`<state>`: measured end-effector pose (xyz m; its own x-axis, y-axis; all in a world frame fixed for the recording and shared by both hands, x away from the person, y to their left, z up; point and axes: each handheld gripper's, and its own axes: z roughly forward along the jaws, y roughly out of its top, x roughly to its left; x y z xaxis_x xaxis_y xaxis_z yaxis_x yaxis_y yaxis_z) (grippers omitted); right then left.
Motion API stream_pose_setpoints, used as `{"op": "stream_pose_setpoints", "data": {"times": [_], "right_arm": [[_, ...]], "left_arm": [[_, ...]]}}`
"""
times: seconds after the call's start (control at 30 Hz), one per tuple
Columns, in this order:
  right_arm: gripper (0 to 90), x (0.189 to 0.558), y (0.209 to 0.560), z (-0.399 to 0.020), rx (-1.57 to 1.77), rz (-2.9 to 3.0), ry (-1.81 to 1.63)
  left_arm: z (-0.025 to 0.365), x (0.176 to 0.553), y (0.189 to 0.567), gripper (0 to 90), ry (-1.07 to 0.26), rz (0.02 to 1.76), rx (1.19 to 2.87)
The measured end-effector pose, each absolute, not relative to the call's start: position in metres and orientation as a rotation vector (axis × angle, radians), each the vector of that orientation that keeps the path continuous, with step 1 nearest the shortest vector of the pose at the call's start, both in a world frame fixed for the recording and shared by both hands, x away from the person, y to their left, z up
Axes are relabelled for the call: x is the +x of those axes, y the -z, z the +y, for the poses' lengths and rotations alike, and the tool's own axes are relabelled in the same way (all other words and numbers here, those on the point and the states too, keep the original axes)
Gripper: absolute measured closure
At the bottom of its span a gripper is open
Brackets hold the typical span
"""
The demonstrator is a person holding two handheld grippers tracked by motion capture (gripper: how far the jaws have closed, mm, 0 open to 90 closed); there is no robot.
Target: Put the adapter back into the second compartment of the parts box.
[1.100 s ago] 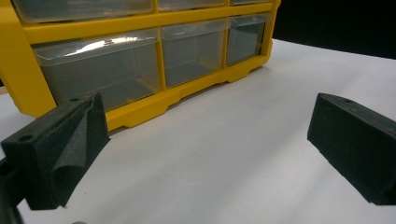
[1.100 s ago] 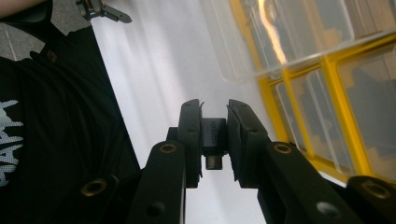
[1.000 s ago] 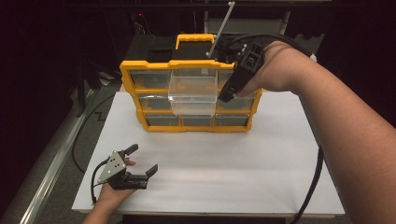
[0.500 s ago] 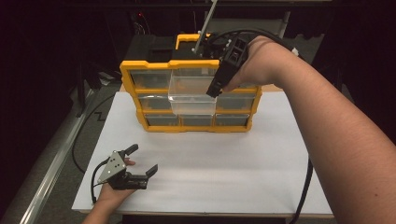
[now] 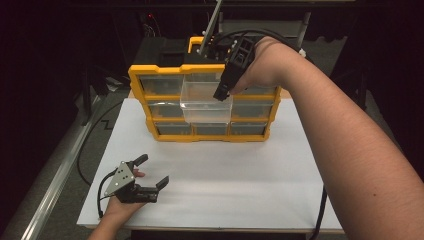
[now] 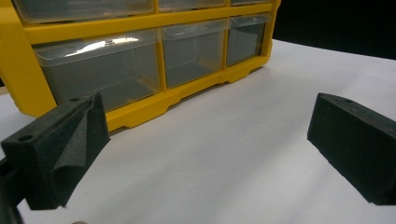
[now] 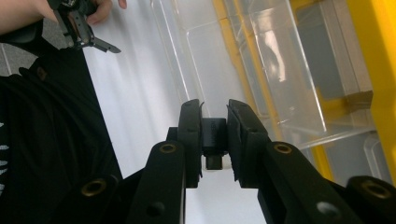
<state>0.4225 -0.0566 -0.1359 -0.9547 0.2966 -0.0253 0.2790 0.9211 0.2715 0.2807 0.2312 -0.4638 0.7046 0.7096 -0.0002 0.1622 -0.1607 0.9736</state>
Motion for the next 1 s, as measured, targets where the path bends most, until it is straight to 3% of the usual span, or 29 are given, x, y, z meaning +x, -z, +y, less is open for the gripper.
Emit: {"op": "stream_pose_setpoints", "data": {"times": [1.0], "right_arm": [[77.0, 0.443, 0.148, -0.030, 0.443, 2.997, -0.411]], "left_arm": [[0.234, 0.281, 0.463, 0.2, -0.556, 0.704, 1.692]]}}
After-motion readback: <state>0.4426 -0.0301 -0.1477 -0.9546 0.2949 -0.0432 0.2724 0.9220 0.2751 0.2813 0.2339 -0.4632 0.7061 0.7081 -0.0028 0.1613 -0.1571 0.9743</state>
